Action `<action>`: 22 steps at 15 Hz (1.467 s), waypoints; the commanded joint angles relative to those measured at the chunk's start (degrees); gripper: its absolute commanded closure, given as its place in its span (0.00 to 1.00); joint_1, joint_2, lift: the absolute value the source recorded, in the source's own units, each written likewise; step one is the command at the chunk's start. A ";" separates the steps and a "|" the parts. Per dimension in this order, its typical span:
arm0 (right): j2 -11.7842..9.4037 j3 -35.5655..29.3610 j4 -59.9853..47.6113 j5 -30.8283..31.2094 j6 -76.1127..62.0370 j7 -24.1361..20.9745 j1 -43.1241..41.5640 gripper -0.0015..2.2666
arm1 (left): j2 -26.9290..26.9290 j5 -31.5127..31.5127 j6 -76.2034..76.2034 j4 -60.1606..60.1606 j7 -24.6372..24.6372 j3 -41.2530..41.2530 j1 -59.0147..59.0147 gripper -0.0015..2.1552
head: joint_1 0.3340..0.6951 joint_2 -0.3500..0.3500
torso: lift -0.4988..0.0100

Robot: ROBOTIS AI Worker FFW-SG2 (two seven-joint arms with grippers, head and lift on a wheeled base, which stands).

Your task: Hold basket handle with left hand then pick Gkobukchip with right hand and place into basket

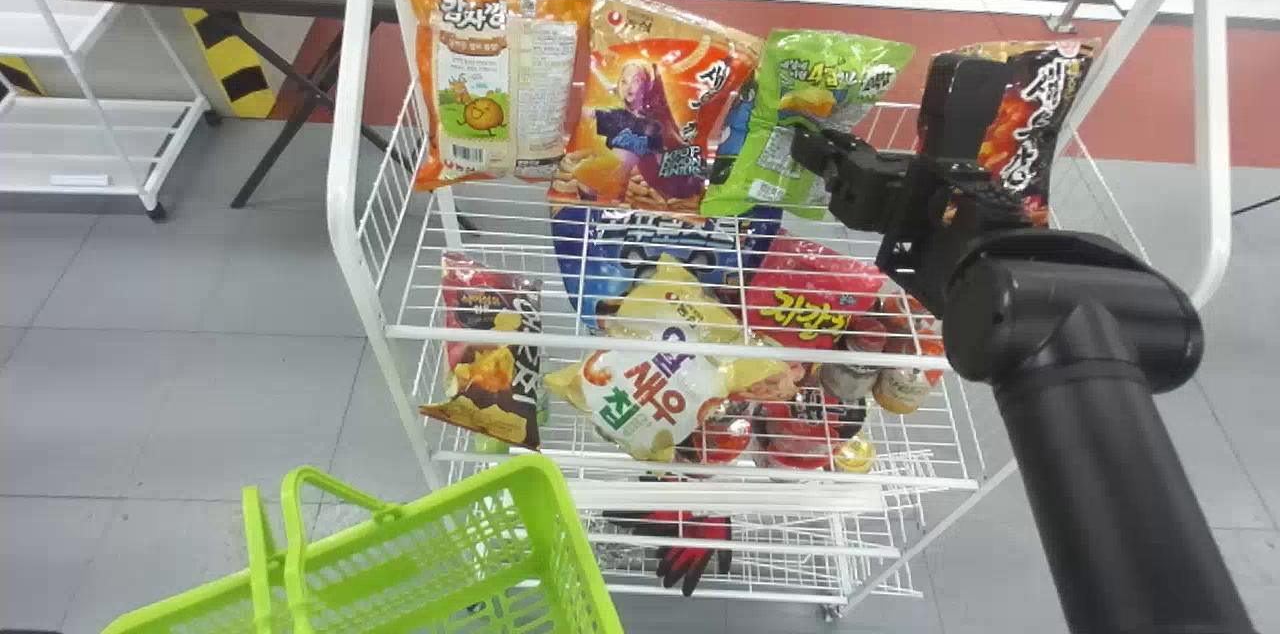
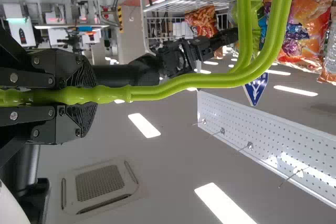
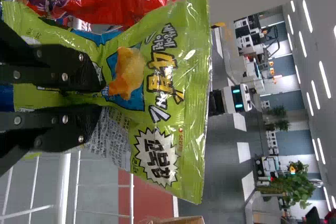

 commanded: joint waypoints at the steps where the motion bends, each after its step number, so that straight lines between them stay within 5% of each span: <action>1: 0.00 -0.10 -4.78 1.11 0.42 -1.17 2.77 0.99 | 0.00 0.00 0.03 0.09 0.03 -0.05 0.09 1.00 | 1.00 0.40 | 0.98; 4: 0.00 -0.71 -13.92 1.99 6.92 -4.16 6.47 0.99 | 0.00 0.00 0.03 -0.09 0.03 -0.05 0.09 1.00 | 1.00 0.38 | 0.98; 13: -0.09 -0.98 -36.69 0.32 29.25 -2.66 15.69 0.99 | 0.00 0.44 0.03 0.18 -0.32 0.04 0.09 1.00 | 1.00 0.39 | 0.98; 19: -0.09 -9.24 -51.10 -15.15 62.41 1.29 19.21 0.99 | 0.00 0.44 0.03 0.09 -0.23 -0.05 0.09 1.00 | 1.00 0.44 | 0.98; 22: -0.09 -11.61 -56.29 -21.13 62.41 1.47 19.30 0.99 | -0.09 0.44 0.03 0.00 -0.23 -0.05 0.18 1.00 | 1.00 0.49 | 0.98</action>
